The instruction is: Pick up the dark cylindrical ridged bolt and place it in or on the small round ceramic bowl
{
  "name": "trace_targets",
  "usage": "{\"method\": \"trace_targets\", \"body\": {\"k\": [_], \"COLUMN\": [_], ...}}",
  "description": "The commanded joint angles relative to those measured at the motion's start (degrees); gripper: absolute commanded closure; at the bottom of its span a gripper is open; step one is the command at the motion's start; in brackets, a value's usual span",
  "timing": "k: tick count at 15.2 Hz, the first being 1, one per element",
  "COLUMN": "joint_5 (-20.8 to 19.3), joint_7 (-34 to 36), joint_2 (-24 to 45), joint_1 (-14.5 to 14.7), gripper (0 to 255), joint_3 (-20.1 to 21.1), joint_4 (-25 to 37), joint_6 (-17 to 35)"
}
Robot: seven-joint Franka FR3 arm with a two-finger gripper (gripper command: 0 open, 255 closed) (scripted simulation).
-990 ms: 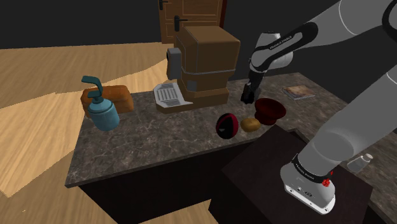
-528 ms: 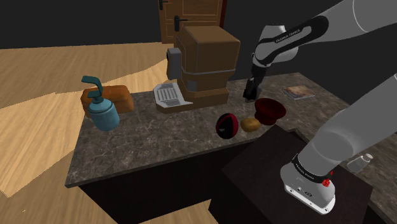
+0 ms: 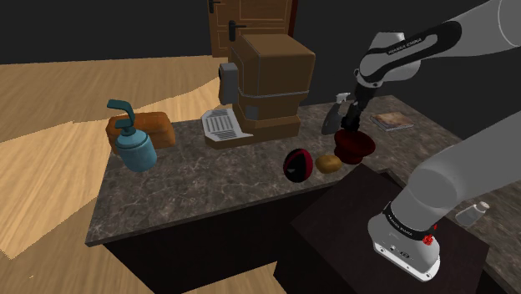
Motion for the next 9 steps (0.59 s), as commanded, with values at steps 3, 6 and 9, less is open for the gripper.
{"method": "trace_targets", "body": {"k": [3,6,9], "joint_5": [-2.43,-2.13,-1.68], "joint_7": [-5.35,-5.71,-6.17], "joint_2": [-1.47,0.29,2.22], "joint_1": [-3.26,-3.06,-2.80], "gripper": [255,255,255], "joint_3": [-3.92,-4.43,-4.96], "joint_4": [-1.20,-2.31,-3.30], "joint_6": [0.05,2.87,5.73]}}
